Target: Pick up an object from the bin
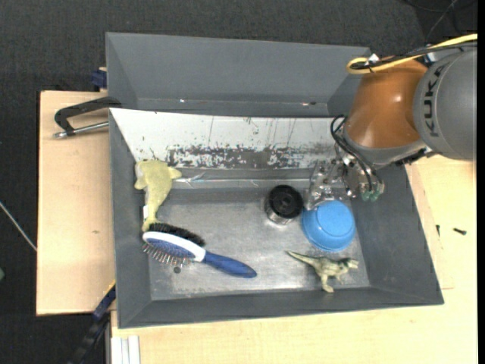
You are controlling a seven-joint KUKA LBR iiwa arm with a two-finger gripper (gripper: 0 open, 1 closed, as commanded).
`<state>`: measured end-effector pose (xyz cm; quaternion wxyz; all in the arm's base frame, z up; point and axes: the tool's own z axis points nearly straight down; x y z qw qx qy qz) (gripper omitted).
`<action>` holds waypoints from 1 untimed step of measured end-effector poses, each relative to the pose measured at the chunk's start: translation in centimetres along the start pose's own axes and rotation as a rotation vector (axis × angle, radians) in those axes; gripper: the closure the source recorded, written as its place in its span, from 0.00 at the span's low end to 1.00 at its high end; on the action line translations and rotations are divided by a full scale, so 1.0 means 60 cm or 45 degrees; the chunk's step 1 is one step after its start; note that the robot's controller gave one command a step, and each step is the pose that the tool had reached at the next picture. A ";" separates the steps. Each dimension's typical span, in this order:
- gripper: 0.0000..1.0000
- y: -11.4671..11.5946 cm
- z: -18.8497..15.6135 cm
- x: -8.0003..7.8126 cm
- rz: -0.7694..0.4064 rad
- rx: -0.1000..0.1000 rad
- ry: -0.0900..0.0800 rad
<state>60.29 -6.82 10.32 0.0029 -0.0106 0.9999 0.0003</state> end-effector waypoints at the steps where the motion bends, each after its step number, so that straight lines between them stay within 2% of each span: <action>1: 1.00 -0.004 -0.051 0.003 -0.008 0.001 -0.004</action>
Offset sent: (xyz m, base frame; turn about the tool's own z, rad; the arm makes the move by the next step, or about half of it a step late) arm -0.0043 -0.0029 0.0271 -0.0070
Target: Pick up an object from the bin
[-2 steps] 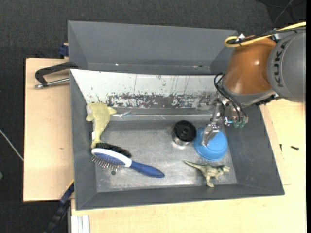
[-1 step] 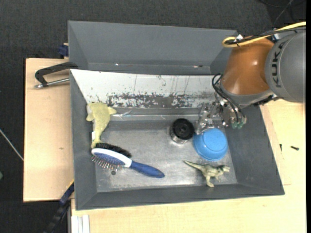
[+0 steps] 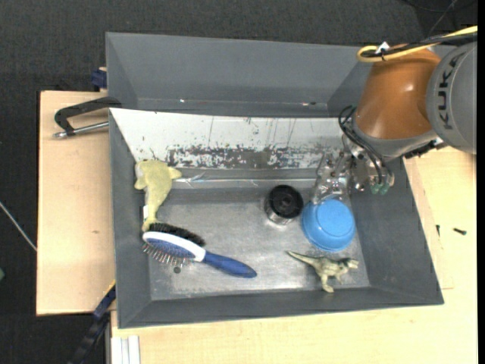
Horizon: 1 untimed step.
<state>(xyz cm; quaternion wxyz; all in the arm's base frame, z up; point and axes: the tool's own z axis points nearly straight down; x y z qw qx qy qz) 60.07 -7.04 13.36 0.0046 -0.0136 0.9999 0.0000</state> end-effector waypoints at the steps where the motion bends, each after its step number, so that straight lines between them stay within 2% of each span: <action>1: 0.00 0.000 0.003 0.001 0.000 -0.001 0.004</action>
Offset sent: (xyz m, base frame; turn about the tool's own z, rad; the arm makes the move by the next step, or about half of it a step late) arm 0.0000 0.0000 0.0000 0.0000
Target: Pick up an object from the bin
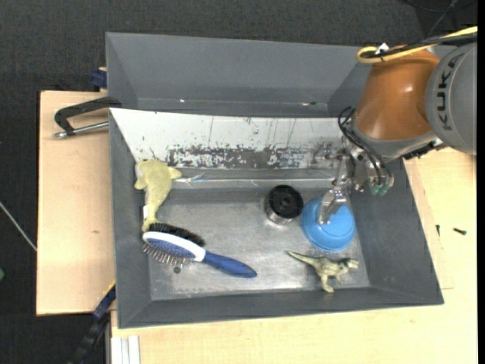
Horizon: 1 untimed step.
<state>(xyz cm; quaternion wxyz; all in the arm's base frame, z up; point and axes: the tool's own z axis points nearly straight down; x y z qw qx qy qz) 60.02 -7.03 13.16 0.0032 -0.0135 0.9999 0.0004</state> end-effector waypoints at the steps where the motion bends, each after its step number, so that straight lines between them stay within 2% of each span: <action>1: 0.00 0.003 0.102 0.001 -0.008 -0.003 0.004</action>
Offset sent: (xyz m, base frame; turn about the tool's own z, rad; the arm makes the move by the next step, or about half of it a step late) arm -0.0023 0.0001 -0.0616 -0.0084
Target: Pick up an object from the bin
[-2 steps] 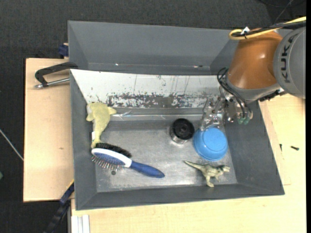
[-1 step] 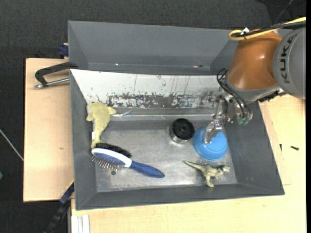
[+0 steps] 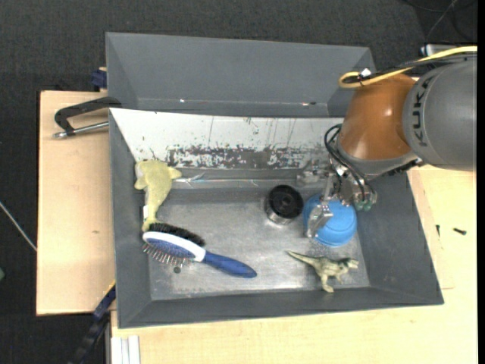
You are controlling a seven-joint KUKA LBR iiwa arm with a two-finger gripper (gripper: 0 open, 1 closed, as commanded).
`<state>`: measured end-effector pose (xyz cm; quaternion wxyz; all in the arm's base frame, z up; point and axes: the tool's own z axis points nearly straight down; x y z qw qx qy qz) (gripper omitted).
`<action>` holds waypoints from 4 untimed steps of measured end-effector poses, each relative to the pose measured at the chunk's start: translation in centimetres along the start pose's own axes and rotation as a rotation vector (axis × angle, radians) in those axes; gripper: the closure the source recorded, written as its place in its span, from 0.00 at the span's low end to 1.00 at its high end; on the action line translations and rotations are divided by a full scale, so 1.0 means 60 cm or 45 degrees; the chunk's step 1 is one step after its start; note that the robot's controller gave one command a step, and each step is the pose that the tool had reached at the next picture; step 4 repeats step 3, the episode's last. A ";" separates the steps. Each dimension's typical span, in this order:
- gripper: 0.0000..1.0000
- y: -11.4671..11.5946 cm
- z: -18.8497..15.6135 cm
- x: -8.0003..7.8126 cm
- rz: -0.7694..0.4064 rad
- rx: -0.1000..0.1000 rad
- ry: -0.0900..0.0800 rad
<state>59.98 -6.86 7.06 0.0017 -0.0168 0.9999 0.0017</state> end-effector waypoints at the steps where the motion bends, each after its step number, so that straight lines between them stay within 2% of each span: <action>1: 0.00 0.067 -0.005 0.002 -0.107 0.005 -0.007; 2: 1.00 0.065 -0.008 -0.002 -0.103 0.005 -0.024; 3: 1.00 0.076 -0.228 -0.005 -0.101 0.005 -0.015; 4: 1.00 0.076 -0.228 -0.005 -0.101 0.005 -0.015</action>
Offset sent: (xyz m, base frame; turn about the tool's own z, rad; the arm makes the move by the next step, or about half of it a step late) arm -0.0058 0.0386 -0.0006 -0.0836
